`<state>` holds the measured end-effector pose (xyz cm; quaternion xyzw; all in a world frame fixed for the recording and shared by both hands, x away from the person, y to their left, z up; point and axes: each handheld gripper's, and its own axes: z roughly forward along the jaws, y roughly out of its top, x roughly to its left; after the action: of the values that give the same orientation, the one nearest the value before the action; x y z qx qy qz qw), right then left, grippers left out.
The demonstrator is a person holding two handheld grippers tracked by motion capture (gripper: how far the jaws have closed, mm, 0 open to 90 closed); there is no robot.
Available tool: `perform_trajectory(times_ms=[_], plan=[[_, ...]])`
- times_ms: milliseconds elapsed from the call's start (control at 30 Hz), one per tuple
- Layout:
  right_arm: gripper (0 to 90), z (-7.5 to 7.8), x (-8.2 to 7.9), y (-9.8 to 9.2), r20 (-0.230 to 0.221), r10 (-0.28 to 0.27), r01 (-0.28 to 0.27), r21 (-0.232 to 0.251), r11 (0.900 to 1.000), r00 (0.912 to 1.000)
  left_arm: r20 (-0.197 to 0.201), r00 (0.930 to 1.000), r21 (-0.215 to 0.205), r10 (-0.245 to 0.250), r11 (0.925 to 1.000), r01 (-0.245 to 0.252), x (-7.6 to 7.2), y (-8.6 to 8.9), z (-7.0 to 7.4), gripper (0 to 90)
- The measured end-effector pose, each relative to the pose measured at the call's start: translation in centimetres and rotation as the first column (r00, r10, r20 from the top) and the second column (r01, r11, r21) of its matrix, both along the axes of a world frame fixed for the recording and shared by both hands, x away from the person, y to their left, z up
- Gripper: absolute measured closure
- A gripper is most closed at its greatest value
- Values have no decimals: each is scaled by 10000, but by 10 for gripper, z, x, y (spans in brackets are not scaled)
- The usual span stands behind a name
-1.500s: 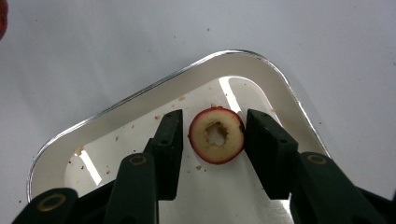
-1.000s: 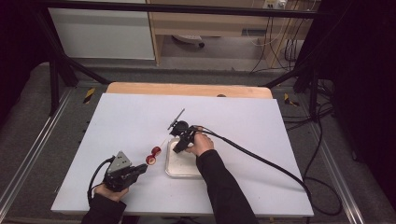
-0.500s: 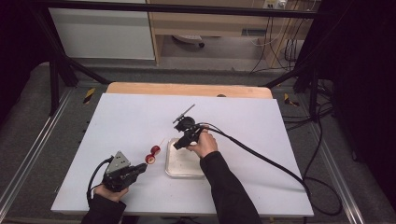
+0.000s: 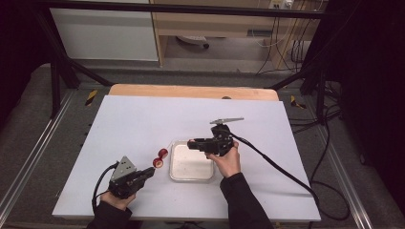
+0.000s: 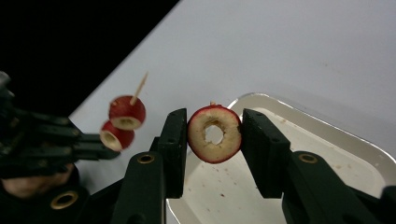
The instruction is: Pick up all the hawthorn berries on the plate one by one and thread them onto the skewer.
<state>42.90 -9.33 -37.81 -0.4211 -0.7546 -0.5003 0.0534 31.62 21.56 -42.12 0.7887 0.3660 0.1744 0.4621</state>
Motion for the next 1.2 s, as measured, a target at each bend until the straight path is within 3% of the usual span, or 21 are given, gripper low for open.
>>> perform_trajectory(times_ms=[133, 233, 433, 567, 700, 867, 1067, 1200], plan=[[623, -7, -8, -12, -8, -555, 551, 1403, 9886, 9985, 59, 10000, -72, 3, 10000, -3, -3, -6, 0, 881], [623, -12, -13, -18, -22, -1007, 988, 2194, 9706, 9949, 97, 10000, -189, -1, 9998, 3, -5, -11, 1, 881], [623, -19, -19, -24, 74, -1711, 1589, 3334, 9293, 9852, 103, 9999, -374, 65, 9993, -61, -7, -22, 0, 881], [624, -22, -22, -21, 319, -1948, 1686, 3775, 9105, 9803, 112, 9998, -392, 139, 9991, -134, -8, -27, -1, 881], [624, -25, -25, -17, 321, -2278, 1916, 4346, 8800, 9732, 142, 9998, -466, 142, 9988, -135, -9, -31, 0, 881], [624, -29, -26, -13, 343, -2649, 2165, 4806, 8498, 9637, 225, 9995, -576, 207, 9982, -194, -11, -36, 0, 881], [625, -32, -26, -10, 264, -2829, 2304, 5107, 8283, 9588, 339, 9993, -709, 132, 9974, -108, -10, -43, -1, 881], [625, -31, -27, -11, 317, -3030, 2390, 5394, 8075, 9525, 122, 9996, -962, 263, 9951, -251, -11, -47, 0, 881]])
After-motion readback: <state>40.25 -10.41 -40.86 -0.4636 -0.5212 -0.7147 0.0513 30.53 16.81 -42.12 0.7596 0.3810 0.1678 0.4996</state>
